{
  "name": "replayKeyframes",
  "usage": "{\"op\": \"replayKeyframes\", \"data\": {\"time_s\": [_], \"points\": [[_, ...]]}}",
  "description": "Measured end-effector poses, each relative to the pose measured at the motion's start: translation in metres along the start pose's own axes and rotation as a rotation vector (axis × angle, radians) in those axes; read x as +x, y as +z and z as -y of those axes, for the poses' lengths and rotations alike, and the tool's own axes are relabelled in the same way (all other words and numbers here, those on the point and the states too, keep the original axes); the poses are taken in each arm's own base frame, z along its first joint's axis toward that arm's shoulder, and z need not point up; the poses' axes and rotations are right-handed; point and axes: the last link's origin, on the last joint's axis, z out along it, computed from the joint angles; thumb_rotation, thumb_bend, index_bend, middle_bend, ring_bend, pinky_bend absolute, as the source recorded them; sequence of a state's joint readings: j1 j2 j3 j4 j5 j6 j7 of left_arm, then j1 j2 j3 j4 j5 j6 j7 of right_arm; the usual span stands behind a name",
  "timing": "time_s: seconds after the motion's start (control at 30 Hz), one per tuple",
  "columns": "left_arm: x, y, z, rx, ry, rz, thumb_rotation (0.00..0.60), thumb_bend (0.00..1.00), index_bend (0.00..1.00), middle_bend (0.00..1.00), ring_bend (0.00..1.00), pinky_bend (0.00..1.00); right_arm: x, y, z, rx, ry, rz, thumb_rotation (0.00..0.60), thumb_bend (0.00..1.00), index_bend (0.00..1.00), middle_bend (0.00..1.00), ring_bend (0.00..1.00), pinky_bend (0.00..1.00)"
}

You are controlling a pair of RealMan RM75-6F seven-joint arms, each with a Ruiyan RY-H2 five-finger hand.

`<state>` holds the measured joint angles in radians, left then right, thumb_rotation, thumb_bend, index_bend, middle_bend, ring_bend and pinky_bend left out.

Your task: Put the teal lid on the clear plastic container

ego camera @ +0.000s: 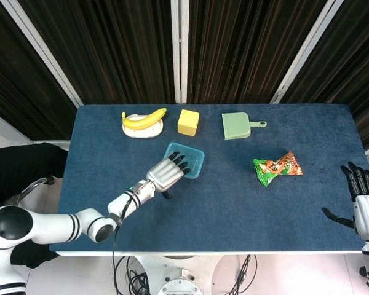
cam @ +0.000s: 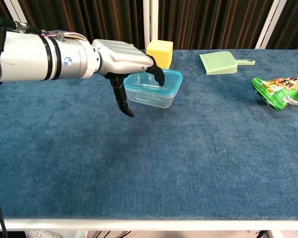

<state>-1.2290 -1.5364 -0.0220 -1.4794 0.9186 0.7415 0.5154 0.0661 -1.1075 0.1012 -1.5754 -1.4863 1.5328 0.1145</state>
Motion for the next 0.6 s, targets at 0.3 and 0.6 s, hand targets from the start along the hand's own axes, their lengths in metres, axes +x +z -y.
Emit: {"op": "replayKeyframes", "data": {"time_s": [0.3,0.6], "points": [[-0.011,0.008,-0.005,0.002,0.011,0.035,0.493,0.03,0.2,0.15,0.0,0.05,-0.001,0.0,-0.002,-0.006,0.006,0.002,0.6,0.04,0.0,0.0,0.0,0.0],[-0.018,0.01,-0.007,0.006,0.031,0.033,0.494,0.03,0.21,0.15,0.0,0.05,-0.003,0.002,-0.003,-0.005,0.007,0.005,0.6,0.04,0.0,0.0,0.0,0.0]]}}
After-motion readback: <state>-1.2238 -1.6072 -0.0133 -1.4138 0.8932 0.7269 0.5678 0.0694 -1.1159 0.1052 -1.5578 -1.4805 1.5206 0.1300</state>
